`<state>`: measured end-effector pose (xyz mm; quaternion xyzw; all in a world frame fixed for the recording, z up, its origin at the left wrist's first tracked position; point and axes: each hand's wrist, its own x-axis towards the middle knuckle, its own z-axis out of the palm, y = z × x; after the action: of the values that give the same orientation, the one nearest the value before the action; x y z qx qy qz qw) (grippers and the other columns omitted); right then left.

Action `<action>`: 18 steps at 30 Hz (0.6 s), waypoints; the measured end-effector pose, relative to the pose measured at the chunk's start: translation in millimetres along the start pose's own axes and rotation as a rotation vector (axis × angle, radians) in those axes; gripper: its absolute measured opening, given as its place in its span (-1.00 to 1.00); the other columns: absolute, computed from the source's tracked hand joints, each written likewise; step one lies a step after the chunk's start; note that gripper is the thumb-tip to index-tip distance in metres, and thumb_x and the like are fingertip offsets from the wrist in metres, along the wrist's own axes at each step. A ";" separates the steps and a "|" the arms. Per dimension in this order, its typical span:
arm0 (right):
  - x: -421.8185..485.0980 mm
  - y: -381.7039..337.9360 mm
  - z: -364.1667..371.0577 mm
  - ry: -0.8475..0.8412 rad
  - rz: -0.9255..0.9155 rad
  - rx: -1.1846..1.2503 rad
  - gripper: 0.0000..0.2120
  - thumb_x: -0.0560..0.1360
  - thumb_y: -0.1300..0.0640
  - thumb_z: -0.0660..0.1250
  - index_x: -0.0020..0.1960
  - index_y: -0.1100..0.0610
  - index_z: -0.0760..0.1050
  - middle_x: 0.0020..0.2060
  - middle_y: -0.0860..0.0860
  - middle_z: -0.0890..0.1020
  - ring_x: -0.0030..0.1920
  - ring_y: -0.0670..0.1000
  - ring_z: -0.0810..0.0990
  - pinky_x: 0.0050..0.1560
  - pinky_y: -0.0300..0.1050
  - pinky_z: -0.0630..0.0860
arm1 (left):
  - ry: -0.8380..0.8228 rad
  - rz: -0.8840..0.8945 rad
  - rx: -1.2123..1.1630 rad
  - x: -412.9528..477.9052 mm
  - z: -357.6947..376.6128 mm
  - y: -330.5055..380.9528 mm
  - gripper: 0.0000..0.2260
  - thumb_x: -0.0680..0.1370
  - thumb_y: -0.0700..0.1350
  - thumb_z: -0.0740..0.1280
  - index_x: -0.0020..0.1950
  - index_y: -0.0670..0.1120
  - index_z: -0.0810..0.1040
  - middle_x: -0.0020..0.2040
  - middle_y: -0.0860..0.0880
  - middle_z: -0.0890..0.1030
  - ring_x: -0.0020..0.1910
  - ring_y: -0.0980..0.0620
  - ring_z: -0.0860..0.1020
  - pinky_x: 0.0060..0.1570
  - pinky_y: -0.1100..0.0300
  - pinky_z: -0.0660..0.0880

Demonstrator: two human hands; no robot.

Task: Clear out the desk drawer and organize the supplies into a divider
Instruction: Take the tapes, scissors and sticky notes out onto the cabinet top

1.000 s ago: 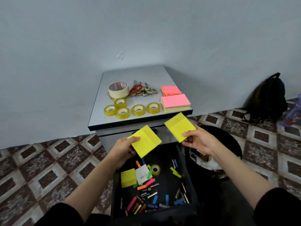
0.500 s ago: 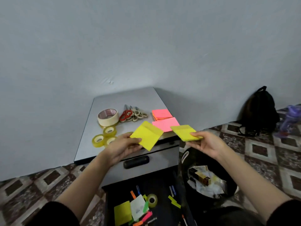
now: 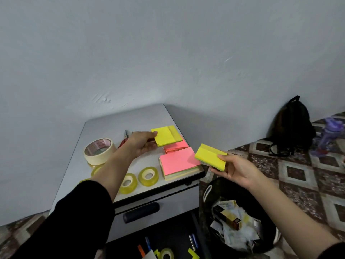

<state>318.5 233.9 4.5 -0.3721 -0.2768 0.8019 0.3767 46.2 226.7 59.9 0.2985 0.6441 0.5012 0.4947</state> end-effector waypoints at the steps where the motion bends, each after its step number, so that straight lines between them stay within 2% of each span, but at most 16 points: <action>1: 4.6 2.2 -5.0 0.042 0.004 0.003 -0.86 0.58 0.31 0.11 -0.01 0.18 0.42 -0.25 0.13 0.58 -0.47 0.02 0.63 -0.52 -0.13 0.57 | 0.002 -0.013 0.002 6.8 0.7 -1.2 -0.89 0.57 -0.22 0.27 -0.16 -0.19 0.48 -0.49 -0.02 0.58 -0.57 0.13 0.50 -0.50 0.30 0.52; 4: 15.2 5.6 -16.2 0.153 0.004 -0.029 -0.85 0.61 0.25 0.08 -0.06 0.16 0.40 -0.37 0.11 0.53 -0.58 -0.03 0.53 -0.59 -0.29 0.47 | 0.016 -0.031 0.037 21.3 4.7 -4.2 -0.86 0.56 -0.25 0.27 -0.20 -0.19 0.46 -0.54 0.00 0.55 -0.61 0.16 0.49 -0.52 0.32 0.51; 6: 18.2 4.2 -20.3 0.189 0.002 -0.041 -0.82 0.61 0.26 0.06 -0.11 0.18 0.38 -0.31 0.13 0.49 -0.49 0.03 0.54 -0.61 -0.35 0.41 | 0.017 -0.037 0.065 25.6 9.0 -5.7 -0.89 0.55 -0.26 0.29 -0.18 -0.20 0.48 -0.50 -0.02 0.58 -0.58 0.15 0.52 -0.53 0.32 0.51; 8: 19.0 1.2 -21.4 0.204 -0.010 -0.017 -0.82 0.60 0.28 0.07 -0.13 0.22 0.39 -0.27 0.15 0.48 -0.37 0.07 0.52 -0.60 -0.33 0.44 | 0.012 -0.046 0.100 25.5 13.0 -7.7 -0.91 0.55 -0.27 0.30 -0.15 -0.22 0.49 -0.41 -0.06 0.61 -0.54 0.14 0.57 -0.50 0.30 0.53; 9: 20.3 0.2 -22.0 0.205 -0.019 0.011 -0.83 0.60 0.30 0.08 -0.13 0.24 0.39 -0.26 0.15 0.48 -0.39 0.07 0.55 -0.59 -0.31 0.47 | 0.016 -0.047 0.122 25.4 15.0 -9.2 -0.91 0.55 -0.27 0.30 -0.16 -0.23 0.49 -0.38 -0.08 0.61 -0.53 0.12 0.58 -0.49 0.28 0.55; 11: 23.4 -0.4 -21.9 0.209 -0.044 0.078 -0.84 0.58 0.33 0.10 -0.14 0.27 0.39 -0.24 0.16 0.48 -0.46 0.03 0.59 -0.56 -0.27 0.51 | 0.060 -0.011 0.189 23.9 18.1 -11.7 -0.90 0.52 -0.28 0.33 -0.18 -0.26 0.50 -0.46 -0.07 0.61 -0.56 0.12 0.56 -0.50 0.31 0.54; 14: 27.0 -1.7 -19.5 0.214 -0.086 0.136 -0.84 0.57 0.36 0.09 -0.17 0.27 0.35 -0.24 0.18 0.48 -0.32 0.08 0.57 -0.54 -0.23 0.53 | 0.155 0.078 0.332 23.2 20.0 -16.2 -0.91 0.47 -0.25 0.42 -0.16 -0.27 0.55 -0.56 -0.03 0.56 -0.61 0.14 0.52 -0.54 0.34 0.50; 17: 26.4 -5.8 -9.6 0.177 -0.068 0.043 -0.83 0.55 0.36 0.12 -0.21 0.26 0.36 -0.44 0.16 0.56 -0.48 0.05 0.62 -0.56 -0.26 0.50 | 0.218 0.142 0.541 24.8 18.1 -20.9 -0.84 0.45 -0.15 0.46 -0.15 -0.23 0.55 -0.37 -0.11 0.58 -0.54 0.12 0.53 -0.42 0.30 0.53; 18: 26.3 -7.8 -5.1 0.169 -0.059 -0.008 -0.84 0.54 0.35 0.14 -0.21 0.24 0.37 -0.50 0.12 0.57 -0.52 0.01 0.61 -0.58 -0.30 0.47 | 0.218 0.183 0.634 24.0 17.3 -21.7 -0.79 0.45 -0.09 0.47 -0.07 -0.20 0.54 -0.25 -0.12 0.59 -0.42 0.11 0.57 -0.31 0.27 0.54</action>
<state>314.2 260.4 -3.0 -0.4317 -0.2583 0.7550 0.4207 56.8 246.9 31.2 0.4384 0.7876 0.3473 0.2586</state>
